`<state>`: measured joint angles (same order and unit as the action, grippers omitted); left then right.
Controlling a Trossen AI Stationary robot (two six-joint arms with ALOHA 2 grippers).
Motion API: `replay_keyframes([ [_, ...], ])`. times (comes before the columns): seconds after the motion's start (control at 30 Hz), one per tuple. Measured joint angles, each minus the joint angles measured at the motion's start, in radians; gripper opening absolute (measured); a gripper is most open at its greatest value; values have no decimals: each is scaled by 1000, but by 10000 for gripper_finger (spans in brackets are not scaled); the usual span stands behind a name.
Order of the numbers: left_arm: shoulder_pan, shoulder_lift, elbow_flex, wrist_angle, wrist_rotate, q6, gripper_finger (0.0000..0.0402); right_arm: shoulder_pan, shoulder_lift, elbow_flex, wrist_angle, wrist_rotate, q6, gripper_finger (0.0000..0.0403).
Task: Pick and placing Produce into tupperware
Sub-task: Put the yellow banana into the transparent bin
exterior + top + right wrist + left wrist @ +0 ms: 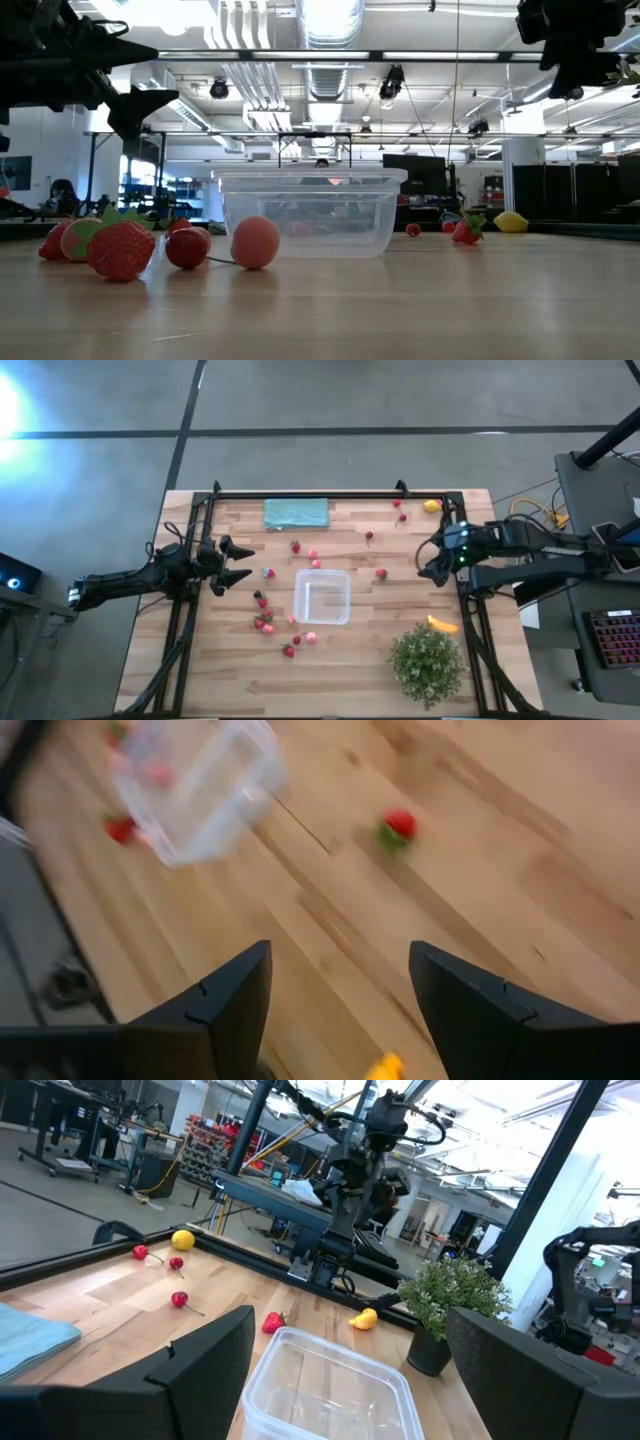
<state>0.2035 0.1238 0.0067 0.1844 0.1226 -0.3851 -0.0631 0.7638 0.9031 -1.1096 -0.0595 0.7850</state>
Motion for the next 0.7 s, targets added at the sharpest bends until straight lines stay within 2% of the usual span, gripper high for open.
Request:
replay_keyframes([
  [0.23, 0, 0, 0, 0, 0, 0, 314, 28, 141, 70, -219, -157, -19, 228],
  [0.5, 0, 0, 0, 0, 0, 0, 314, 158, 231, 37, -379, -289, 59, 228],
  [0.7, 0, 0, 0, 0, 0, 0, 314, 308, 255, 14, -370, -279, 172, 228],
])
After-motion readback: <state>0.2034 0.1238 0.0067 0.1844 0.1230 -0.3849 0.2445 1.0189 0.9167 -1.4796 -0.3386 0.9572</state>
